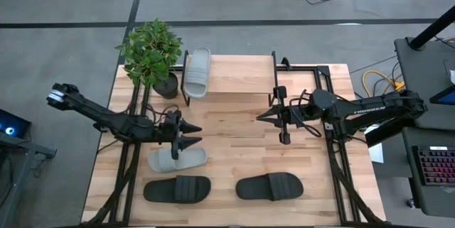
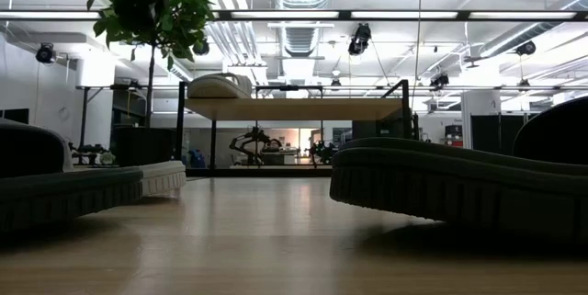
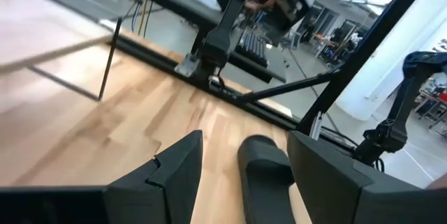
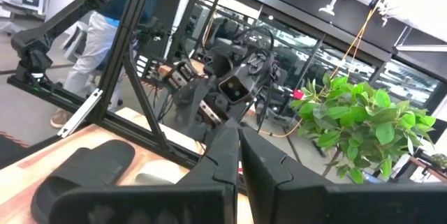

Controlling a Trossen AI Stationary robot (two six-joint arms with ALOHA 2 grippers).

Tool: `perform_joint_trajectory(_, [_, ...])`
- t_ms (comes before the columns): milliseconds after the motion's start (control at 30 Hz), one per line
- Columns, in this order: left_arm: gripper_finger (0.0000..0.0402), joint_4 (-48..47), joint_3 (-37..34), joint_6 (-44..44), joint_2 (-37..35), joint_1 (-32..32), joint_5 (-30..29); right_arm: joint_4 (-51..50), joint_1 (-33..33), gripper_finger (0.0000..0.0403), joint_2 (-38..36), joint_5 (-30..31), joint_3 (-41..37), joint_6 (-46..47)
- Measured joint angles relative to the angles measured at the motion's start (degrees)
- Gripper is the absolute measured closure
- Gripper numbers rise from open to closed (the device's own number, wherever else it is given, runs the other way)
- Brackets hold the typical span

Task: Pick and place slides into the shelf
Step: Put the grey slipper on the shelf

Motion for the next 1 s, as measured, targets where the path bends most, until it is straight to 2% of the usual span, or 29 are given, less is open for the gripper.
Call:
perform_joint_trajectory(233, [0.0206,0.0,0.1,-2.2,2.3,0.0,0.0,0.0,0.0,0.0394,0.0,0.0,0.0,-0.1])
perform_joint_trajectory(567, [0.0206,-0.3,0.2,-1.8,1.6,0.0,0.0,0.0,0.0,0.0394,0.0,0.0,0.0,-1.5])
perform_joint_trajectory(800, [0.0206,-6.1,0.2,-2.3,1.0,0.0,0.0,0.0,0.0,0.0394,0.0,0.0,0.0,-1.5])
perform_joint_trajectory(1000, [0.0206,-10.7,0.2,-6.7,0.2,0.0,0.3,-0.7,0.0,0.0394,0.0,0.0,0.0,-1.4])
